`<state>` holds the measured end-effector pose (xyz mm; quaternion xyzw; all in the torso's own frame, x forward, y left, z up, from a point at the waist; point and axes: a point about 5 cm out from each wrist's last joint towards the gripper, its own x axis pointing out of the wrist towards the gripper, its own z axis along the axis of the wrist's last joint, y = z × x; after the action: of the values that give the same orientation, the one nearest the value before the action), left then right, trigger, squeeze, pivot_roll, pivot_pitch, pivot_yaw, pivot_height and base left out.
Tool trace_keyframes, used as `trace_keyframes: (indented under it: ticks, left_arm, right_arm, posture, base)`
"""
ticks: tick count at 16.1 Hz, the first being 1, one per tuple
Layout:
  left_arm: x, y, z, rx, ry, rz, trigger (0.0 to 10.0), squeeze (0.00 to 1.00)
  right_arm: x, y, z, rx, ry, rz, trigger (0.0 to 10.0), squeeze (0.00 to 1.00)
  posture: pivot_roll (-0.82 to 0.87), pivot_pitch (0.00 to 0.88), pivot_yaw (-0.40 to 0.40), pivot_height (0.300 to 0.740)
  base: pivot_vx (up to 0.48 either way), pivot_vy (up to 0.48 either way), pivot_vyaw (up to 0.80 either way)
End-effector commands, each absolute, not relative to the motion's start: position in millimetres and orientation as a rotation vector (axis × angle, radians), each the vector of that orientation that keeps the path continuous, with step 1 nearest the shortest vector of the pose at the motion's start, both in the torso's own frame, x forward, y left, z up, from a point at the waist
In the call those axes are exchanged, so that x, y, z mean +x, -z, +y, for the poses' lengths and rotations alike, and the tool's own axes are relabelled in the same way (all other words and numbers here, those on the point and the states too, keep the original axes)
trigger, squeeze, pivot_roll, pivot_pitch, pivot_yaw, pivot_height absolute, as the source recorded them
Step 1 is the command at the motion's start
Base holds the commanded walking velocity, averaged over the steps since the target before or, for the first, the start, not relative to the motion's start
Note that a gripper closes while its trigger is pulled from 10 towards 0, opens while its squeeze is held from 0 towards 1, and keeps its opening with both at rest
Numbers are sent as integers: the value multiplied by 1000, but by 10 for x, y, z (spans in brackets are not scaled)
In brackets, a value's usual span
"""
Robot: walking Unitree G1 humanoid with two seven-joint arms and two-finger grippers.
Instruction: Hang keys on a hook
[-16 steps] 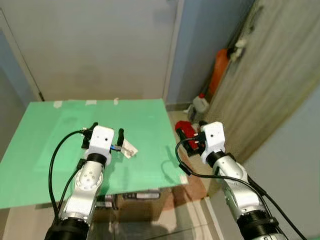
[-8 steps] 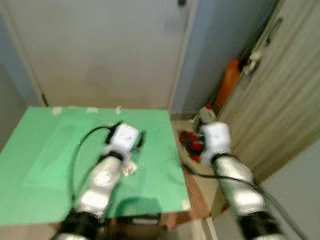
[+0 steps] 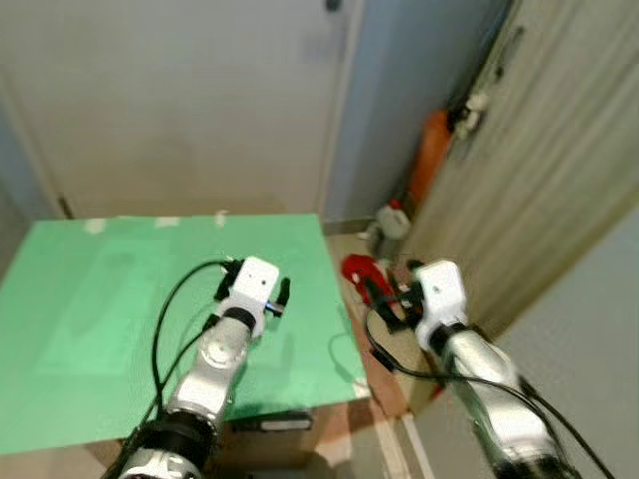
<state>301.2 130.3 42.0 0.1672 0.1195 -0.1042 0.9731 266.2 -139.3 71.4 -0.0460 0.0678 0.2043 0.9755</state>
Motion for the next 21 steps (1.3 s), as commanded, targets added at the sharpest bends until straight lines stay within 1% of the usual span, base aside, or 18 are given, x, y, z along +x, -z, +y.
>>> trace_keyframes:
  ticks: [1, 2, 4, 7, 10, 12, 13, 14, 18, 21]
  left_arm:
    - [2978, -367, 1235, 345, 212, 252, 10000, 0]
    - [2940, -319, 1238, 338, 176, 267, 10000, 0]
    - [2838, -235, 1211, 392, 96, 274, 10000, 0]
    - [2768, -183, 1209, 417, 34, 284, 10000, 0]
    - [2692, -136, 1288, 443, -14, 306, 10000, 0]
    - [2622, -97, 1323, 426, -35, 328, 10000, 0]
    - [2584, -76, 1346, 375, -60, 339, 10000, 0]
    - [2565, -104, 1391, 281, -68, 309, 10000, 0]
    - [2459, -74, 1608, 323, -118, 328, 10000, 0]
    - [2385, -38, 1632, 323, -123, 343, 10000, 0]
  right_arm:
    - [2640, -776, -1498, -101, -400, 137, 10000, 0]
    - [2598, -782, -1566, -114, -393, 148, 10000, 0]
    - [2493, -802, -1734, -142, -377, 182, 10000, 0]
    - [2403, -821, -1814, -158, -378, 210, 10000, 0]
    - [2360, -825, -1819, -155, -375, 229, 10000, 0]
    - [2334, -809, -1818, -145, -371, 242, 10000, 0]
    - [2326, -799, -1809, -141, -372, 249, 10000, 0]
    - [2348, -795, -1784, -134, -371, 251, 10000, 0]
    - [2367, -778, -1741, -122, -379, 256, 10000, 0]
    - [2372, -760, -1717, -117, -393, 269, 10000, 0]
  posture:
    - [-56, 97, -139, 740]
    - [-78, 111, -144, 740]
    - [-106, 131, -160, 740]
    - [-127, 148, -170, 740]
    - [-126, 149, -162, 740]
    - [-116, 151, -159, 740]
    - [-106, 151, -157, 740]
    - [-97, 150, -156, 740]
    - [-68, 159, -164, 740]
    - [-62, 175, -178, 740]
  base:
    - [0, 0, 0]
    - [0, 0, 0]
    - [0, 0, 0]
    - [0, 0, 0]
    - [0, 0, 0]
    - [0, 0, 0]
    - [0, 0, 0]
    - [0, 0, 0]
    - [0, 0, 0]
    - [0, 0, 0]
